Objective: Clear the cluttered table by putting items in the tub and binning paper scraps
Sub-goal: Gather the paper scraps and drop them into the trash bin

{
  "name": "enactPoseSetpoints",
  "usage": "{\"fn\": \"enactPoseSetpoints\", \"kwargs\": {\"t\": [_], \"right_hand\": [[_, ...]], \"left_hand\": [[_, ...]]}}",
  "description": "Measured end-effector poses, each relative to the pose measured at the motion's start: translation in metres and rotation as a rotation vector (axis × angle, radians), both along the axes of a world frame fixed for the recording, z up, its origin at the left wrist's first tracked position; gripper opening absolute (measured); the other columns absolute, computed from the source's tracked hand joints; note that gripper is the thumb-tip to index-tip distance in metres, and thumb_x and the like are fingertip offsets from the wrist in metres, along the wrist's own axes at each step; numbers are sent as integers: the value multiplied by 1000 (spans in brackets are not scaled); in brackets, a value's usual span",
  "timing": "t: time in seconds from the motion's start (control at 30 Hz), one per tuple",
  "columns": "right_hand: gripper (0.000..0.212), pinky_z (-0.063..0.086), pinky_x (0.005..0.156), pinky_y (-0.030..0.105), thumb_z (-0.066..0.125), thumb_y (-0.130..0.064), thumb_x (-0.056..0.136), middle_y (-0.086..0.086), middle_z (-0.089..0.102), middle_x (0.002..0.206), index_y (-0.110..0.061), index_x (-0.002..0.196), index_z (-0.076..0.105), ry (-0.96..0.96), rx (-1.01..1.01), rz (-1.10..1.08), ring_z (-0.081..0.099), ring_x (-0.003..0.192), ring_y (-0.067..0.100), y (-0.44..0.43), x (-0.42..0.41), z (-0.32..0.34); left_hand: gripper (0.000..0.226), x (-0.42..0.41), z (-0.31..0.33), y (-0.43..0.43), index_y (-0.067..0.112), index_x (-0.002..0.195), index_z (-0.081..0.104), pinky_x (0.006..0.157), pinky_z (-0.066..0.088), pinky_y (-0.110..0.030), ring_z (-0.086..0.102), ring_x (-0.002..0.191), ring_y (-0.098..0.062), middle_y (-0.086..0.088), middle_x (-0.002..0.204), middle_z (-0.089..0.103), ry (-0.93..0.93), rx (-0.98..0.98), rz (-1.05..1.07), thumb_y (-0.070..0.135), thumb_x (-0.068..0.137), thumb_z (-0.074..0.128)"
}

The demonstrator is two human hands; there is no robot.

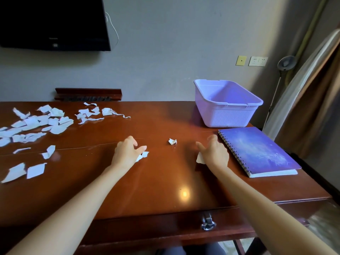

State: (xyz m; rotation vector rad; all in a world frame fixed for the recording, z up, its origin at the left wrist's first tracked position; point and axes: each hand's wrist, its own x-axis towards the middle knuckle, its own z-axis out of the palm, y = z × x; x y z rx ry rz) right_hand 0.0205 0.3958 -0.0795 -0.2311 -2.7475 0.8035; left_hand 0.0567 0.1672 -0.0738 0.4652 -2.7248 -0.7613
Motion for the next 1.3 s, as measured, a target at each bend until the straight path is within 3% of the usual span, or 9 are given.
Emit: {"fn": "enactPoseSetpoints", "kwargs": {"t": [0.13, 0.23, 0.33, 0.5, 0.63, 0.77, 0.87, 1.13, 1.3], "right_hand": [[48, 43, 87, 38, 51, -42, 92, 18, 64, 115, -9, 126, 44, 4, -17, -6, 58, 111, 35, 6, 10, 3], [46, 43, 89, 39, 52, -38, 93, 19, 63, 116, -10, 128, 45, 35, -60, 9, 57, 111, 36, 11, 17, 7], [43, 42, 86, 39, 53, -33, 93, 21, 62, 117, -6, 126, 45, 38, -82, 12, 55, 112, 36, 21, 24, 9], [50, 43, 81, 38, 54, -45, 90, 20, 60, 116, 0, 111, 49, -133, 60, 2, 55, 110, 35, 36, 30, 5], [54, 44, 79, 37, 60, -48, 85, 17, 62, 113, -3, 113, 49, -203, 70, 83, 58, 107, 33, 36, 25, 4], [48, 36, 70, 31, 70, -43, 77, 11, 63, 101, -8, 103, 50, -205, -41, 119, 59, 96, 29, 34, 18, 4], [32, 35, 66, 29, 68, -40, 76, 4, 60, 85, -16, 86, 47, -145, -119, 138, 57, 83, 26, 26, 11, 0], [25, 37, 63, 27, 65, -40, 75, -2, 65, 84, -21, 78, 49, -66, -245, 154, 58, 81, 18, 14, -17, -9], [20, 37, 60, 27, 66, -34, 74, -7, 59, 79, -20, 78, 52, -64, -302, 169, 56, 81, 15, 16, -20, -7]], "left_hand": [[60, 3, -2, 6, 8, 130, 46, 90, 51, -35, 55, 119, -28, -12, 130, 56, -140, -106, -32, 45, 85, 61], [44, -3, -1, 9, 8, 115, 54, 83, 53, -32, 61, 108, -26, -11, 119, 62, -175, -152, -52, 43, 88, 58], [41, -6, -1, 15, 7, 115, 56, 80, 53, -29, 62, 107, -25, -11, 118, 63, -195, -172, -59, 41, 92, 54], [35, -16, -2, 46, 4, 103, 60, 80, 51, -35, 62, 101, -28, -12, 108, 66, -130, -71, -141, 36, 94, 52], [43, -30, -3, 69, -3, 92, 62, 66, 46, -36, 63, 91, -32, -15, 92, 67, -101, -1, -174, 37, 95, 49], [44, -45, -4, 73, 5, 88, 57, 79, 55, -39, 64, 93, -33, -17, 101, 66, -51, 9, -92, 46, 94, 45], [49, -53, -5, 73, 2, 103, 57, 82, 55, -38, 63, 98, -31, -16, 108, 64, -21, -75, -105, 48, 95, 42], [64, -73, -4, 80, 6, 117, 57, 80, 52, -31, 63, 103, -27, -11, 114, 63, -115, -457, -257, 61, 90, 37], [40, -79, -6, 82, 5, 107, 62, 72, 48, -25, 63, 92, -22, -12, 107, 65, -127, -443, -278, 36, 98, 36]]}}
